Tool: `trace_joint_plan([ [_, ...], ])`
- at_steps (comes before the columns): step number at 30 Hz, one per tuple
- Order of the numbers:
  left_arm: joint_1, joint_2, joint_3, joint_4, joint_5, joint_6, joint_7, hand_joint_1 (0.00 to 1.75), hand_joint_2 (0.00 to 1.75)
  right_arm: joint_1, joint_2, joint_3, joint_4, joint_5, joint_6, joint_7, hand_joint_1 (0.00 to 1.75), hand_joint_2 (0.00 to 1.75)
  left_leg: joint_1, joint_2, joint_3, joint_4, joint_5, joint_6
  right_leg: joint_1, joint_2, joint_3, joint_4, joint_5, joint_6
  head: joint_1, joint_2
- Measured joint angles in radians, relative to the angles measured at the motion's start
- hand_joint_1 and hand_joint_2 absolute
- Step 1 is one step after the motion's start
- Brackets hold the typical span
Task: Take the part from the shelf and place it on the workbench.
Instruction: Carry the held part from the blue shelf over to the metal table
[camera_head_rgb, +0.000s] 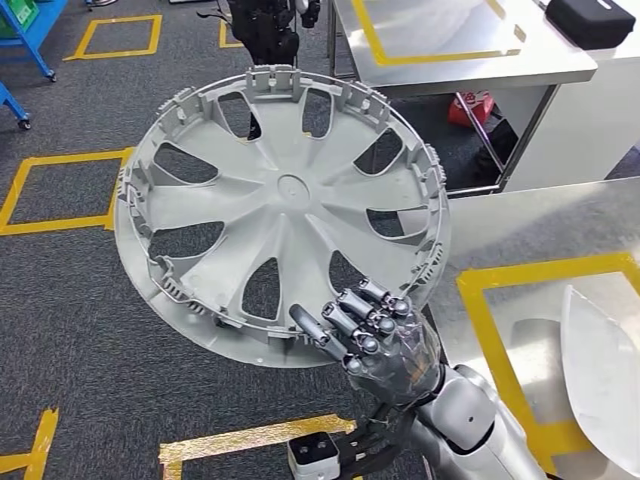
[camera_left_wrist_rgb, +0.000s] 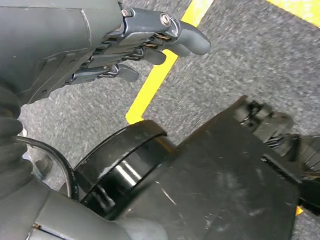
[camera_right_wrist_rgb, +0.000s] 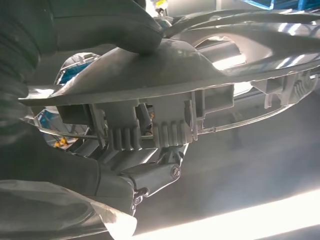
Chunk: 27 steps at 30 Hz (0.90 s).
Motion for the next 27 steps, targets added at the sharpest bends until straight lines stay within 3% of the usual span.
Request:
trace_joint_plan([
  [2,0.002,0.001,0.000,0.000,0.000,0.000,0.000,0.00,1.75,0.000,0.000,0.000,0.000,0.000,0.000,0.000,1.75,1.75,-0.004,0.001,-0.005,-0.006,0.007,0.015,-0.003,0.000,-0.005,0.000,0.004,0.013,0.001,0.000],
  [3,0.002,0.001,0.000,0.000,0.000,0.000,0.000,0.00,1.75,0.000,0.000,0.000,0.000,0.000,0.000,0.000,1.75,1.75,-0.005,0.001,-0.007,-0.009,0.010,0.019,-0.005,-0.001,-0.008,-0.003,0.003,0.011,0.003,0.000],
  [6,0.003,0.000,0.000,0.000,0.000,0.000,0.000,0.00,1.75,0.000,0.000,0.001,0.000,-0.001,0.000,0.000,1.75,1.75,-0.011,0.000,-0.011,-0.012,0.013,0.021,-0.006,-0.002,-0.006,-0.011,0.002,-0.026,0.007,0.000],
  [7,0.003,-0.001,0.000,0.000,0.000,0.000,0.000,0.00,1.75,0.000,0.000,0.001,0.000,0.000,0.000,0.000,1.75,1.75,-0.013,0.000,-0.013,-0.011,0.015,0.024,-0.007,-0.002,-0.004,-0.014,0.009,-0.028,0.007,0.000],
  [10,0.004,-0.002,0.001,0.000,0.000,0.000,0.000,0.00,1.75,0.000,0.000,0.002,0.000,0.000,0.000,0.000,1.75,1.75,-0.015,0.001,-0.018,-0.010,0.020,0.031,-0.008,-0.001,-0.003,-0.023,0.027,-0.009,0.007,0.000],
  [18,0.006,-0.002,0.001,0.000,0.000,0.000,0.001,0.00,1.75,-0.001,0.000,0.006,0.000,0.000,0.000,0.011,1.75,1.75,-0.016,0.001,-0.022,-0.009,0.021,0.034,-0.010,-0.002,-0.003,-0.029,0.031,0.012,0.006,0.000],
  [27,0.005,-0.002,0.002,0.000,-0.007,-0.007,0.011,0.00,1.75,-0.006,0.000,0.013,0.005,0.000,0.000,0.044,1.75,1.75,-0.014,0.001,-0.025,-0.009,0.022,0.033,-0.009,-0.002,-0.009,-0.026,0.030,0.016,0.006,0.000],
])
